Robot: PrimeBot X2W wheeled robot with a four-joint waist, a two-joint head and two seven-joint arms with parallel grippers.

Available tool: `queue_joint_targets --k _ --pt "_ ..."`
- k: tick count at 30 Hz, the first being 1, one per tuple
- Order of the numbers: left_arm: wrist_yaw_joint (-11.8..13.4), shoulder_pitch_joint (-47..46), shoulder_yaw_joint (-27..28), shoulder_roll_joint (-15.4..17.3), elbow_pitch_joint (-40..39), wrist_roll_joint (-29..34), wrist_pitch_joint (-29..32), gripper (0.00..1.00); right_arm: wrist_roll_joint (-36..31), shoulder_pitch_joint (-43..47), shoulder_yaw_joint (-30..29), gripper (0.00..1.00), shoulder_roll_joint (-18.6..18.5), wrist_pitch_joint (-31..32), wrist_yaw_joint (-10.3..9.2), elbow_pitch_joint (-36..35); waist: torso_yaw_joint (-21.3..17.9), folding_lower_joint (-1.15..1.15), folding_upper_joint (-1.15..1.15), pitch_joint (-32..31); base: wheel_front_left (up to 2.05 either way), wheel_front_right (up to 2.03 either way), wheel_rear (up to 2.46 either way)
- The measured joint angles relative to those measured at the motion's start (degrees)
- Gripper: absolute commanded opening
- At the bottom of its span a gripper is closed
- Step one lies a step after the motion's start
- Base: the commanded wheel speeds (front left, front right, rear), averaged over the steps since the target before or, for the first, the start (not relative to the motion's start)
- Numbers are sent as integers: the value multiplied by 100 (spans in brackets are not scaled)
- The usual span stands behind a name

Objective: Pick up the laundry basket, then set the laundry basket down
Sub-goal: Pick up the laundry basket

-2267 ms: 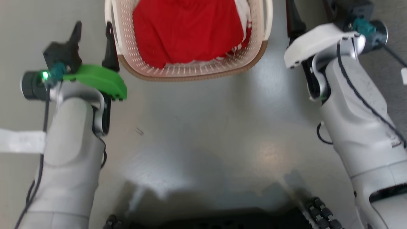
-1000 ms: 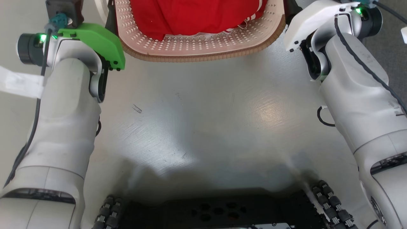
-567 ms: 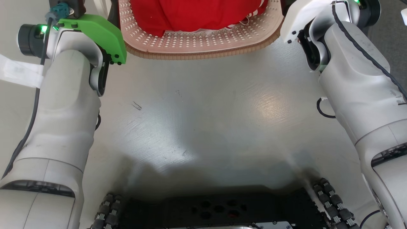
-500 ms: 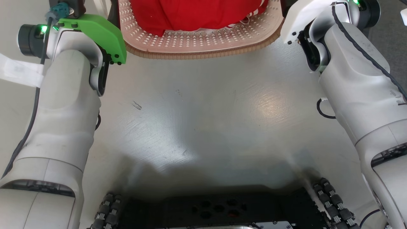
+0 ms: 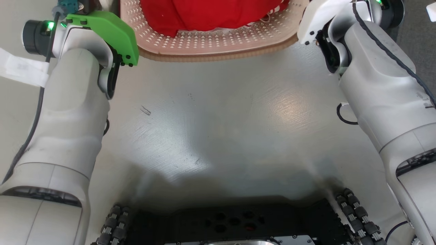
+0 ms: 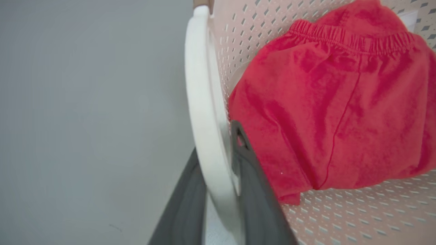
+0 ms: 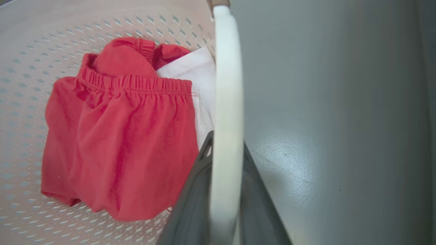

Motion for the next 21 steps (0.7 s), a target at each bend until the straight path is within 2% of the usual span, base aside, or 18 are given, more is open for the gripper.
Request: queue_joint_targets --k 1,21 --pt "-1 -1 -19 -3 13 -21 0 0 32 -13 10 0 15 -2 -9 1 0 0 0 2 0 0 0" --pt "-5 32 -276 -64 330 -356 -203 0 333 24 292 0 44 -269 -96 364 46 0 0 -325 0 0 0"
